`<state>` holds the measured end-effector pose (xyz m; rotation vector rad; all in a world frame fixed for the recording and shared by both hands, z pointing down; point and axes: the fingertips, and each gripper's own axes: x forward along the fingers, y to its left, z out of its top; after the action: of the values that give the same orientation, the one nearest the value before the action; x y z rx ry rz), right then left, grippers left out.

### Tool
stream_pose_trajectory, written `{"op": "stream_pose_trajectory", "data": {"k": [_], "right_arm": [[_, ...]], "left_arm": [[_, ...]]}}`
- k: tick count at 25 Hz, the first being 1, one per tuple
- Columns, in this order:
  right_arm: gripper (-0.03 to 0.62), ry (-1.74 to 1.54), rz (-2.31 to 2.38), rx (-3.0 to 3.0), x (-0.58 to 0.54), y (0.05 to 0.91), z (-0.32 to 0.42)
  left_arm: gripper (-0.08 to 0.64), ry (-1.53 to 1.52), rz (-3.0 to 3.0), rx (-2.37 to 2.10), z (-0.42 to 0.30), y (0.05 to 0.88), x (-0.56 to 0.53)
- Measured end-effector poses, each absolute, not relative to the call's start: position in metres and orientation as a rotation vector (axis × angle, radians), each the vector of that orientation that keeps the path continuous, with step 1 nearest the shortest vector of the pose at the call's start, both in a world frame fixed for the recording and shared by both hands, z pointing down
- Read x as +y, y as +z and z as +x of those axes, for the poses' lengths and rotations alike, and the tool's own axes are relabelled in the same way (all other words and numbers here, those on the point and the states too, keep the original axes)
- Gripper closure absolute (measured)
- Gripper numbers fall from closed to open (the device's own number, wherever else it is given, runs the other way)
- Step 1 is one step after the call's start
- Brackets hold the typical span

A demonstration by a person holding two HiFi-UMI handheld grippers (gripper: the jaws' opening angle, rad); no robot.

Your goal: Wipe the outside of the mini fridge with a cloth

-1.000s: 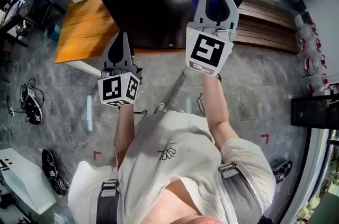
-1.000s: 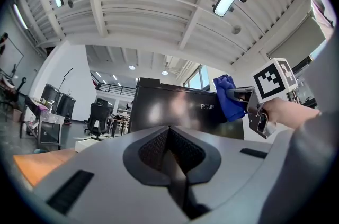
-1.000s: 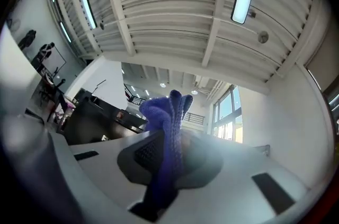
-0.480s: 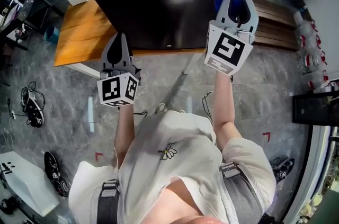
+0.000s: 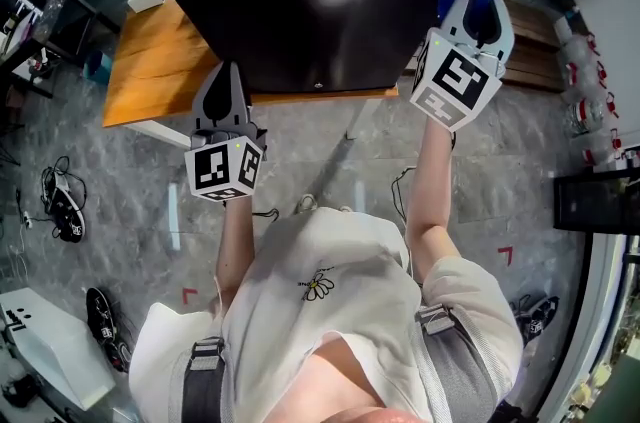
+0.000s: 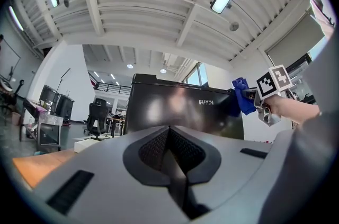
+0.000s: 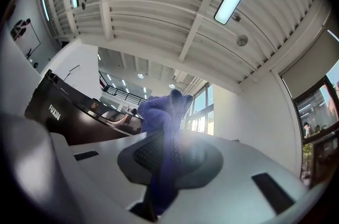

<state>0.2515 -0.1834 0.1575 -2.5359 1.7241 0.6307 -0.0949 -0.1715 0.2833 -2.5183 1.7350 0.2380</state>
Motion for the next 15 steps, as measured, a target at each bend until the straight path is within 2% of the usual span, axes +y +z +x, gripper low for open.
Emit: {"op": "stream_pose_trajectory", "data": {"k": [10,15], "right_arm": [[0.531,0.620,-2.582,1.670,-0.188,0.158,0.271],[0.531,0.599,-2.461,1.689,-0.159,0.152,0.245]], "left_arm": [[0.555,0.236,-2.522,1.736,-0.093,0.285,-0.168],[0.555,0.239,-2.518,1.743,-0.092,0.288,-0.166]]}}
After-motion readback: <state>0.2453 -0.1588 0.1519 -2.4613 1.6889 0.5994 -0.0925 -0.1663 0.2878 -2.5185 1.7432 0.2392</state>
